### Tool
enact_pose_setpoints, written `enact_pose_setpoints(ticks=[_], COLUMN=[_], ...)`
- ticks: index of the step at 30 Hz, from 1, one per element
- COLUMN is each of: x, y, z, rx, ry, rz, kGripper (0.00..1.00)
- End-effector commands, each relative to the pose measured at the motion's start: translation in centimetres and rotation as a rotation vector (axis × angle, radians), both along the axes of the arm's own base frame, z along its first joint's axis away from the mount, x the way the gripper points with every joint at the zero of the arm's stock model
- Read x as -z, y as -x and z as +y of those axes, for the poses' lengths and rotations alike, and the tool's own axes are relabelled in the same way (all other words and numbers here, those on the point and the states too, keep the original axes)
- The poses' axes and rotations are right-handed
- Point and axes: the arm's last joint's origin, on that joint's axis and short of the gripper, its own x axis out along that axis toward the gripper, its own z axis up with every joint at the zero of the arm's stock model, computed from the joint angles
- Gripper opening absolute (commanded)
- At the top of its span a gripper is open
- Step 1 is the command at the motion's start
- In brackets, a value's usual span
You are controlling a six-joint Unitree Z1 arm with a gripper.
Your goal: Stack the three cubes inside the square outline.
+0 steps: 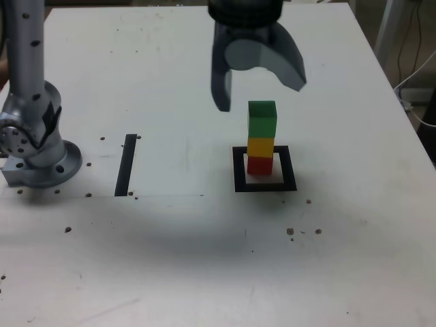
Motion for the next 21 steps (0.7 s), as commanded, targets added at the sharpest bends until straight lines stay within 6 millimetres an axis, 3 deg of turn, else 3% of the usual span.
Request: enact_pose_setpoints(ticks=[1,11,21], x=[-0.5,0.9,3.5], y=[1.2,7.1,10.9], z=[0.3,2.2,1.7], rx=[0.000,-0.028,-0.040], ry=[0.008,0.057,0.090], rz=[0.003,0.125,0.240], kGripper=[0.99,0.99,0.99])
